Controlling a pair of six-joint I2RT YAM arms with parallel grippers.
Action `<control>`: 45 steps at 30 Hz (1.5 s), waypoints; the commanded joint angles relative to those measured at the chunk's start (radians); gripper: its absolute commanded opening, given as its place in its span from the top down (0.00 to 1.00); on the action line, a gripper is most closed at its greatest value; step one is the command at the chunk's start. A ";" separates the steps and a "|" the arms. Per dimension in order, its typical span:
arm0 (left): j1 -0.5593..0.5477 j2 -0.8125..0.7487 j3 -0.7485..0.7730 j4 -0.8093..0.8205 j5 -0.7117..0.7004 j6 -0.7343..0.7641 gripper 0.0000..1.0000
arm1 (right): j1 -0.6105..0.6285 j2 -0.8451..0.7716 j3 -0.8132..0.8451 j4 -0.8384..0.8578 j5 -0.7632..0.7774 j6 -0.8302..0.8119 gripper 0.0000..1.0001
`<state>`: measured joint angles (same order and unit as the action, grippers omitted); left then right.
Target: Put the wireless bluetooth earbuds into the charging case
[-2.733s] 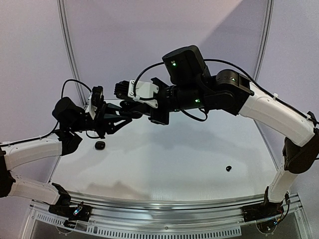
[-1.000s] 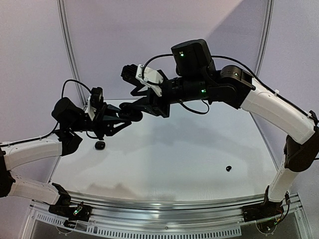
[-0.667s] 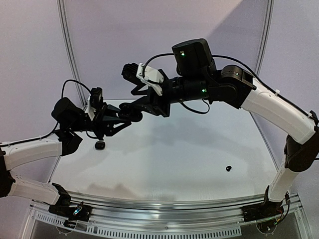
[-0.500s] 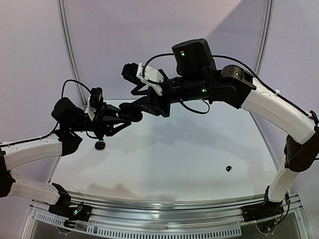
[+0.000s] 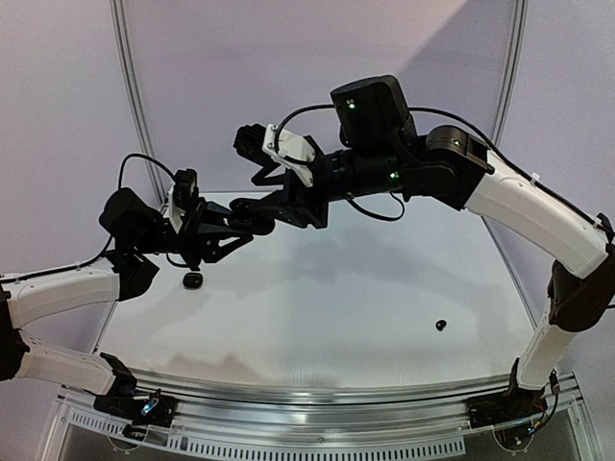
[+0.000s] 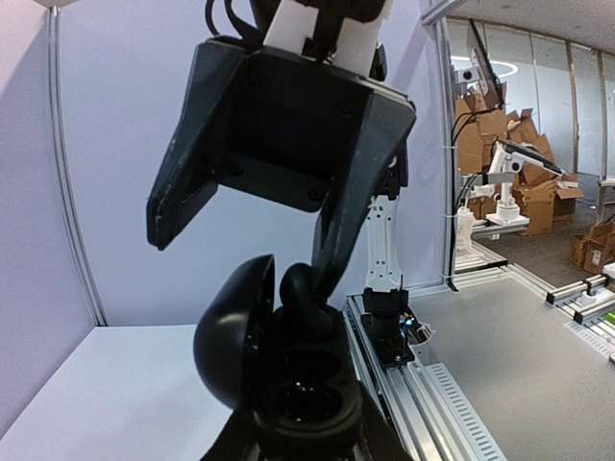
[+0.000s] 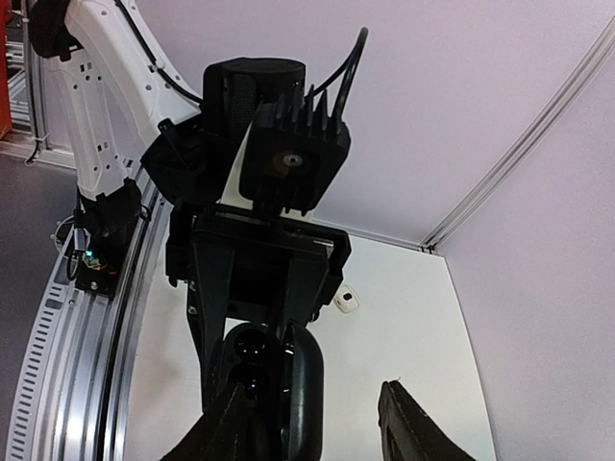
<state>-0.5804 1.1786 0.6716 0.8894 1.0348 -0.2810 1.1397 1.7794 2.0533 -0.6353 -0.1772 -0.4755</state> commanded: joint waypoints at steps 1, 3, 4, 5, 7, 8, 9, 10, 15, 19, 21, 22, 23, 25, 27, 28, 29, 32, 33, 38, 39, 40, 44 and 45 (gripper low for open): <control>-0.007 -0.008 0.013 0.009 -0.008 0.009 1.00 | 0.005 -0.033 0.006 -0.001 -0.029 0.019 0.52; -0.007 -0.008 0.013 0.008 -0.008 0.008 1.00 | 0.003 -0.038 0.007 0.010 -0.041 0.031 0.50; -0.007 -0.010 0.013 0.008 -0.008 0.008 1.00 | 0.003 -0.038 0.007 0.015 -0.044 0.037 0.50; -0.007 -0.009 0.013 0.007 -0.008 0.007 1.00 | 0.003 -0.039 0.009 0.015 -0.047 0.040 0.49; -0.007 -0.010 0.013 0.005 -0.008 0.008 1.00 | 0.002 -0.038 0.011 0.016 -0.052 0.044 0.48; -0.007 -0.010 0.014 0.004 -0.008 0.008 1.00 | 0.003 -0.038 0.014 0.017 -0.053 0.046 0.48; -0.007 -0.010 0.014 0.003 -0.008 0.008 1.00 | 0.003 -0.037 0.015 0.019 -0.053 0.048 0.48; -0.007 -0.011 0.014 0.001 -0.007 0.007 1.00 | 0.003 -0.038 0.018 0.019 -0.053 0.049 0.48; -0.007 -0.010 0.018 -0.008 -0.015 0.008 1.00 | -0.009 -0.049 0.049 0.059 -0.058 0.099 0.47; -0.007 -0.013 0.016 -0.022 -0.040 0.013 1.00 | -0.061 -0.116 0.043 0.150 -0.093 0.263 0.47; -0.007 -0.015 0.013 -0.029 -0.054 0.022 1.00 | -0.084 -0.157 0.009 0.175 -0.114 0.383 0.48; -0.007 -0.016 0.012 -0.031 -0.063 0.029 1.00 | -0.086 -0.182 -0.010 0.170 -0.102 0.411 0.49; -0.007 -0.017 0.010 -0.032 -0.073 0.033 1.00 | -0.087 -0.196 -0.029 0.156 -0.085 0.438 0.50; -0.008 -0.018 0.006 -0.029 -0.095 0.041 1.00 | -0.086 -0.218 -0.062 0.109 -0.039 0.468 0.54; -0.009 -0.021 -0.007 -0.019 -0.119 0.050 1.00 | -0.087 -0.230 -0.094 0.071 -0.008 0.539 0.56; -0.010 -0.024 -0.017 -0.010 -0.130 0.056 1.00 | -0.087 -0.234 -0.112 0.059 -0.002 0.566 0.57; -0.011 -0.027 -0.033 0.000 -0.140 0.066 1.00 | -0.087 -0.241 -0.132 0.057 0.004 0.583 0.58; -0.016 -0.042 -0.086 0.030 -0.176 0.091 1.00 | -0.079 -0.260 -0.188 0.069 0.006 0.638 0.63; -0.020 -0.052 -0.101 0.036 -0.180 0.095 1.00 | -0.069 -0.268 -0.199 0.066 0.011 0.641 0.65; -0.046 -0.104 -0.174 0.045 -0.182 0.151 1.00 | -0.012 -0.261 -0.215 0.016 -0.010 0.612 0.66; -0.048 -0.111 -0.186 0.050 -0.183 0.160 1.00 | -0.006 -0.260 -0.223 0.015 -0.011 0.613 0.66; -0.050 -0.115 -0.196 0.056 -0.182 0.172 1.00 | 0.001 -0.258 -0.232 0.018 -0.011 0.618 0.66; -0.052 -0.131 -0.224 0.079 -0.185 0.198 1.00 | 0.037 -0.240 -0.233 0.008 0.013 0.614 0.67; -0.052 -0.133 -0.232 0.088 -0.187 0.199 1.00 | 0.047 -0.232 -0.229 0.003 0.021 0.609 0.67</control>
<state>-0.6197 1.0657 0.4713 0.9218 0.8642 -0.1265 1.1553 1.5215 1.8271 -0.6037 -0.1848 0.1310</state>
